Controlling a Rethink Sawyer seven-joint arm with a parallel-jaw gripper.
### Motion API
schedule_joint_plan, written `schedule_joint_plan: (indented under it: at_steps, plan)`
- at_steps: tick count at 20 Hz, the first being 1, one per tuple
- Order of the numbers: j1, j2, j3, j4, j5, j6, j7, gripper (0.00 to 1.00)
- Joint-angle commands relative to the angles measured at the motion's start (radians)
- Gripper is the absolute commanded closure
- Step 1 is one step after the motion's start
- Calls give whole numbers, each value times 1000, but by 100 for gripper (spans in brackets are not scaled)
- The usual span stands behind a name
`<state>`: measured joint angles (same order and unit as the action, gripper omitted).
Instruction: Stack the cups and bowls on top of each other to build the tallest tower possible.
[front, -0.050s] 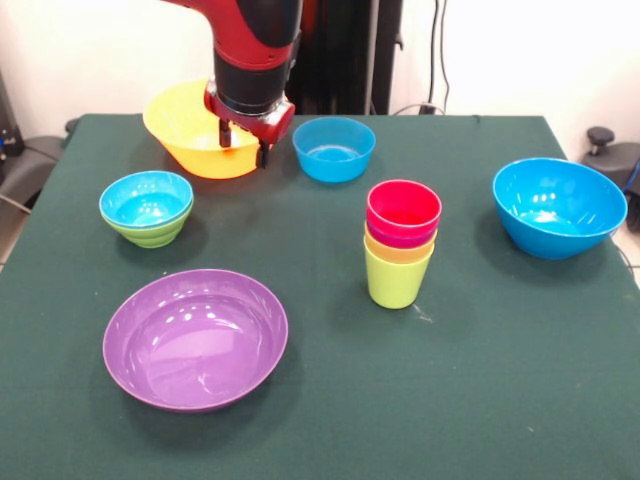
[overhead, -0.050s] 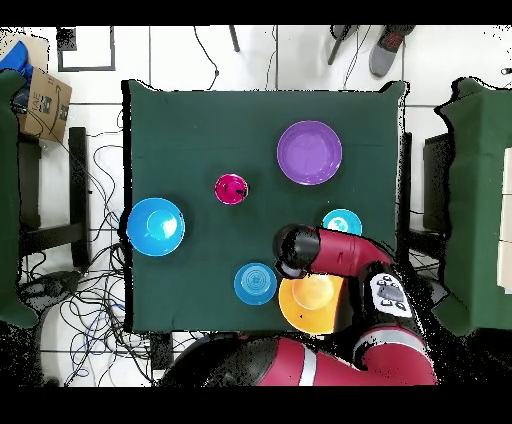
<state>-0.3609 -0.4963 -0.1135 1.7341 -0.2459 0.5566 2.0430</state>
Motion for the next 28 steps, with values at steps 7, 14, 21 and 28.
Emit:
schedule_joint_plan:
  at_steps: [7, 14, 21, 28]
  plan:
    - [18, 62, 51, 25, 13, -98, 125, 100]
    - [29, 55, 41, 29, 18, -89, 132, 100]
    - [31, 58, 38, 27, 18, -89, 129, 100]
    - [38, 53, 32, 28, 20, -78, 132, 100]
